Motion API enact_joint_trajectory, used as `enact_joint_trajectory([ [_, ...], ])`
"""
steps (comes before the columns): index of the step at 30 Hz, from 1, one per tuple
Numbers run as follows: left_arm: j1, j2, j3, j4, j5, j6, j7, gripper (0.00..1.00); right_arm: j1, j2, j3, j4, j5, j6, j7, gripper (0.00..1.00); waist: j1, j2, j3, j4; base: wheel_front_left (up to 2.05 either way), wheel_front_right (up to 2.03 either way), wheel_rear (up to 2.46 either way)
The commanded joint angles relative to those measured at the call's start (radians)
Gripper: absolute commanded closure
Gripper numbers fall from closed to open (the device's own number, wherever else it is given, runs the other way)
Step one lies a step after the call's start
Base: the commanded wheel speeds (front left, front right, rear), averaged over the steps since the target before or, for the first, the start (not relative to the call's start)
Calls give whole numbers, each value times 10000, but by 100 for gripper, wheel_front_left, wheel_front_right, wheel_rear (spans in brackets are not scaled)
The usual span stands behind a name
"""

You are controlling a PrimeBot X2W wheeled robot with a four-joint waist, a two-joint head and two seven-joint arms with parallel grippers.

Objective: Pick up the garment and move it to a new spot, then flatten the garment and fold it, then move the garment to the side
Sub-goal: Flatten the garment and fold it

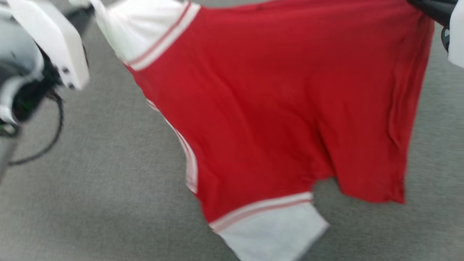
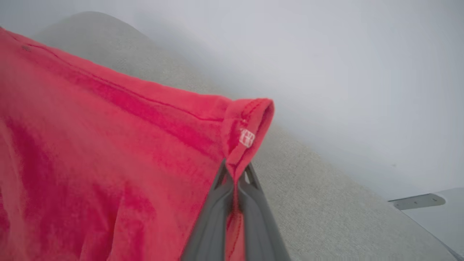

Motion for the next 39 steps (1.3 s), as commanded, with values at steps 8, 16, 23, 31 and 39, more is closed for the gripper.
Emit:
enact_joint_trajectory([
  [8, -1867, 4, -277, 789, 566, -558, 673, 100, -177, -60, -587, -459, -154, -10, 218, 100, -1, 1, -930, -776, 0, 0, 0],
  [16, -3971, -1084, -380, 2893, 1431, -1014, -776, 100, -1154, 820, -1347, 853, -1512, -10, -914, 100, -1, 1, -489, -972, 0, 0, 0],
  [23, -6115, -1897, -424, 4815, 2781, -1091, -3498, 100, -2719, 2057, -2132, 3143, -3592, -12, -3670, 100, -1, 1, 259, -1081, 0, 0, 0],
  [31, -7716, -2653, -435, 6612, 3888, -1290, -7774, 100, -3836, 3377, -3066, 5649, -6140, -12, -6978, 100, -1, 1, 663, -942, 0, 0, 0],
  [39, -5883, -2691, -1057, 8201, 3221, -2722, -7343, 100, -2233, 3526, -1718, 6288, -5219, -12, -6022, 100, -1, 1, 433, -691, 0, 0, 0],
])
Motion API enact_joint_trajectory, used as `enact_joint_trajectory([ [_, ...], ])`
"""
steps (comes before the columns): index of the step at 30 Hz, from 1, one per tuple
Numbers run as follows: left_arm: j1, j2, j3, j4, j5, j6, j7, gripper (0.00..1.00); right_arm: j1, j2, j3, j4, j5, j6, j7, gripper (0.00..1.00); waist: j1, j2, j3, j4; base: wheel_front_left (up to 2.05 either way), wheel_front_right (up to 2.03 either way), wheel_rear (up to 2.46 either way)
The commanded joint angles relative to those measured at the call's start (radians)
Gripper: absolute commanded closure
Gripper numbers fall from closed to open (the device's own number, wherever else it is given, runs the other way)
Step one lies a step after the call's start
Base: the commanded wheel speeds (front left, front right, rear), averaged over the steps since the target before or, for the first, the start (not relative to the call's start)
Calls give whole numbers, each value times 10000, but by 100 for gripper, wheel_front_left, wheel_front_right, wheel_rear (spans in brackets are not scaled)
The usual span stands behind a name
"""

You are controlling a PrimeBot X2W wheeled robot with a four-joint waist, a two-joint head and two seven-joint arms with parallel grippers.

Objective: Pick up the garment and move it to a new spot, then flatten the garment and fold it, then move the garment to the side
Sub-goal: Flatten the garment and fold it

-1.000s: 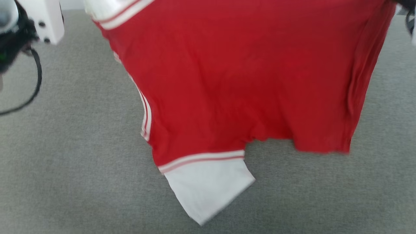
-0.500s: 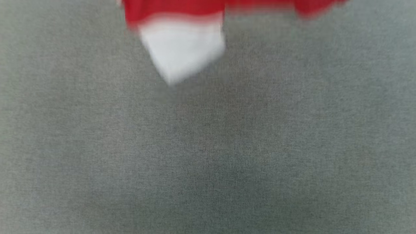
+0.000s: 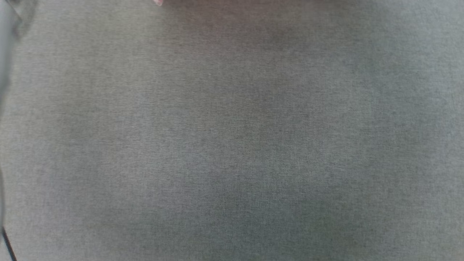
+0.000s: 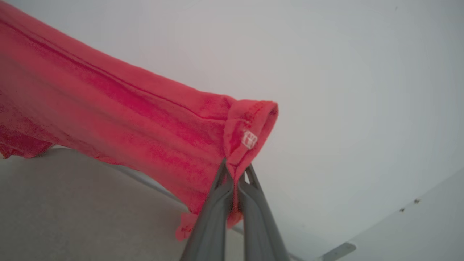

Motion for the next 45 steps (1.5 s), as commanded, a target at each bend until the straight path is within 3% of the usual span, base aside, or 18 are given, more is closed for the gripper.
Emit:
enact_joint_trajectory([
  [1, 337, 70, -122, 95, -114, -90, 328, 100, 375, -108, 120, -65, 301, -14, 174, 100, -1, 1, -83, 68, 0, 0, 0],
  [7, 2717, 9, -781, -376, -1570, -284, 2326, 100, 2212, -784, 1092, -1090, 1942, -14, 1328, 100, -1, 1, -306, 252, 0, 0, 0],
  [14, 5584, 876, -1039, -2587, -3288, -164, 4104, 100, 4236, -1871, 1662, -2877, 3375, -12, 2427, 100, -1, 1, -501, 311, 0, 0, 0],
  [17, 6840, 1272, -996, -3779, -3749, 361, 4520, 100, 5076, -2399, 1709, -3738, 3857, -12, 2809, 100, -1, 1, -567, 317, 0, 0, 0],
  [22, 8913, 1983, -1058, -6096, -4271, 1668, 5207, 100, 6547, -3188, 1540, -5104, 4315, -12, 3145, 100, -1, 1, -606, 350, 0, 0, 0],
  [25, 10006, 2424, -1030, -7452, -4557, 2548, 5453, 100, 7460, -3517, 1332, -5847, 4472, -11, 3184, 100, -1, 1, -610, 386, 0, 0, 0],
  [26, 10658, 2664, -1000, -8284, -4752, 3089, 5577, 100, 7987, -3800, 1179, -6316, 4478, -12, 3264, 100, -1, 1, -624, 384, 0, 0, 0],
  [27, 10658, 2664, -1000, -8284, -4752, 3089, 5577, 100, 7987, -3800, 1179, -6316, 4478, -12, 3264, 100, -1, 1, -624, 384, 0, 0, 0],
  [32, 12070, 3251, -1003, -9963, -5057, 4273, 5827, 100, 9367, -4398, 1044, -7514, 4674, -11, 3725, 100, -1, 1, -714, 367, 0, 0, 0],
  [39, 13399, 3856, -1221, -11268, -5367, 5286, 6194, 100, 11054, -5075, 555, -8706, 4972, -11, 4143, 100, -1, 1, -856, 324, 0, 0, 0],
  [45, 13587, 4230, -994, -11843, -5322, 5621, 6107, 100, 12102, -5018, -229, -9322, 5111, -11, 4153, 100, -1, 1, -921, 247, 0, 0, 0],
])
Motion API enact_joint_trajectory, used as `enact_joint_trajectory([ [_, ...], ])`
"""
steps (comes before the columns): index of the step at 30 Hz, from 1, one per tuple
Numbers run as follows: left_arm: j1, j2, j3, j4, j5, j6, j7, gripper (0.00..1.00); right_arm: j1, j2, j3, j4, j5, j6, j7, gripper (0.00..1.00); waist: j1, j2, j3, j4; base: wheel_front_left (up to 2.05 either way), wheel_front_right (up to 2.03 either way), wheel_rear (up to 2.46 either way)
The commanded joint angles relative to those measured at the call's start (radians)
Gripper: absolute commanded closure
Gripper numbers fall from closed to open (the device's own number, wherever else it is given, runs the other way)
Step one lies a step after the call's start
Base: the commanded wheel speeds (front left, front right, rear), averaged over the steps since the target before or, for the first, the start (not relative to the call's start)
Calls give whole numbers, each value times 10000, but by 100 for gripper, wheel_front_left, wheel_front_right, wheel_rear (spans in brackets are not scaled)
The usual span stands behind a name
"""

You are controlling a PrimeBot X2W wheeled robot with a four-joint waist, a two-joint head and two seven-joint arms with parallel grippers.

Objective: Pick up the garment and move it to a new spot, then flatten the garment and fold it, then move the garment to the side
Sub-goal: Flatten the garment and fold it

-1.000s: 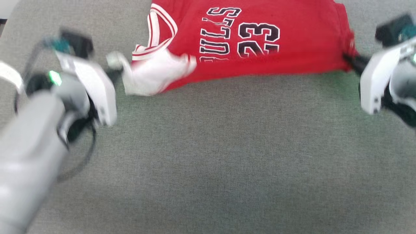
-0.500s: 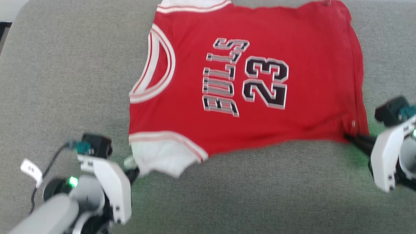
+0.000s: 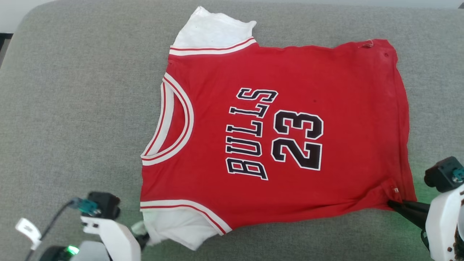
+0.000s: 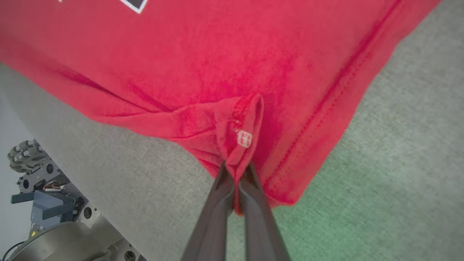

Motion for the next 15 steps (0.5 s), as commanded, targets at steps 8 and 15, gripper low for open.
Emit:
enact_joint_trajectory([
  [8, -1321, 926, 731, -563, 667, -159, 41, 100, 738, 776, -1811, -706, -417, -7, 13, 100, -1, 0, 5, -308, 0, 0, 0],
  [15, -3412, 989, 996, 18, 1287, -1078, 499, 100, 23, 1710, -3094, -940, -1354, -9, 549, 100, -1, 0, 390, -597, 0, 0, 0],
])
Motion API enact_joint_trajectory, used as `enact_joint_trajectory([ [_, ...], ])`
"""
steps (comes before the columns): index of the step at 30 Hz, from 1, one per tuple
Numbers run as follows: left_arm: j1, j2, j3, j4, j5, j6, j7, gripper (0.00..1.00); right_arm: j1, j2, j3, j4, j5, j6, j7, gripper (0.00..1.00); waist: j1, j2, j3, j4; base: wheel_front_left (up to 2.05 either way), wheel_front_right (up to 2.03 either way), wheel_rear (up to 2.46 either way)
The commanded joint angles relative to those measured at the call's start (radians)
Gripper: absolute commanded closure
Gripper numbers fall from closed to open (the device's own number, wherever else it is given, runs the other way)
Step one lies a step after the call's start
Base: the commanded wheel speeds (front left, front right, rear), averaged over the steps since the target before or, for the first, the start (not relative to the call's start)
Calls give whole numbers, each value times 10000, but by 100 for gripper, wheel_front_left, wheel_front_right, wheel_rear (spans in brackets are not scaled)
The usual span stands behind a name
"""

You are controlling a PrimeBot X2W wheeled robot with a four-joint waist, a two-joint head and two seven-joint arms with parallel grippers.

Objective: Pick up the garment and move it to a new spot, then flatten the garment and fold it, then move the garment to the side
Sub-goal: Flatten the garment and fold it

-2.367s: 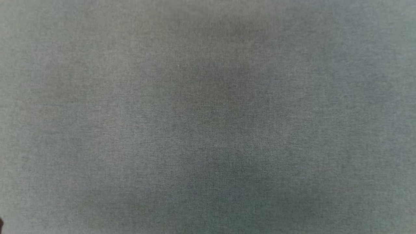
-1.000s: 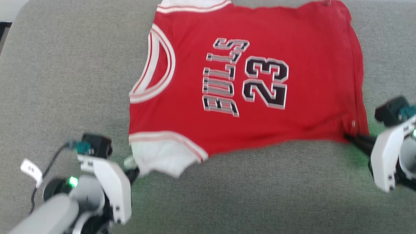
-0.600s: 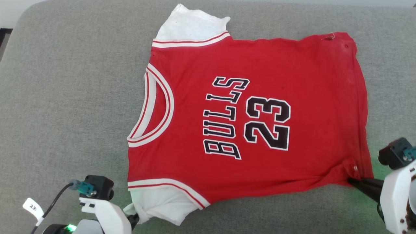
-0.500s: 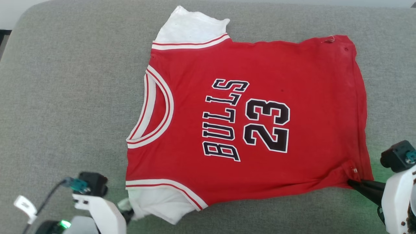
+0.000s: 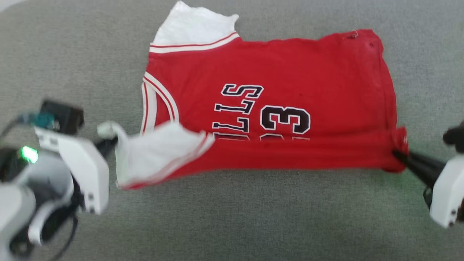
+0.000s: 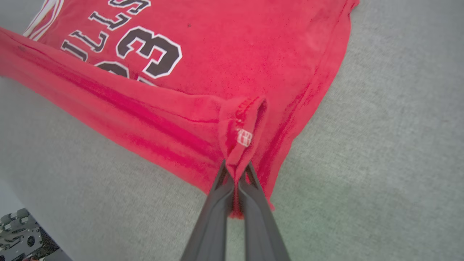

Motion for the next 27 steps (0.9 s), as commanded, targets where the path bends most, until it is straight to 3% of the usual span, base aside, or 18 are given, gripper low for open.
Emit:
enact_joint_trajectory([
  [1, -671, -165, 35, 326, 268, -269, 119, 100, -393, 196, -206, 64, -253, -10, 171, 100, -1, 0, 208, -98, 0, 0, 0],
  [11, -3784, -2010, -647, 3942, 941, -2076, 611, 100, -2717, 1056, 33, 1464, -1032, -9, 654, 100, -1, 0, 999, -241, 0, 0, 0],
  [22, -5106, -3602, -1118, 8149, 798, -3291, 557, 100, -4496, 1564, 1669, 3560, -855, -11, 783, 100, -1, 0, 1487, -408, 0, 0, 0],
  [23, -5131, -3739, -1131, 8489, 723, -3376, 585, 100, -4616, 1568, 1846, 3738, -834, -11, 778, 90, -1, 0, 1497, -417, 0, 0, 0],
  [24, -5168, -3861, -1124, 8806, 666, -3417, 657, 100, -4733, 1564, 2041, 3865, -794, -11, 799, 74, -1, 0, 1498, -424, 0, 0, 0],
  [26, -5316, -3952, -1138, 9288, 713, -3470, 685, 99, -4961, 1545, 2306, 3997, -677, -9, 690, 57, -1, 0, 1474, -442, 0, 0, 0],
  [27, -5403, -4006, -1057, 9444, 639, -3475, 611, 73, -5052, 1478, 2430, 4045, -630, -9, 623, 21, -1, 0, 1448, -450, 0, 0, 0],
])
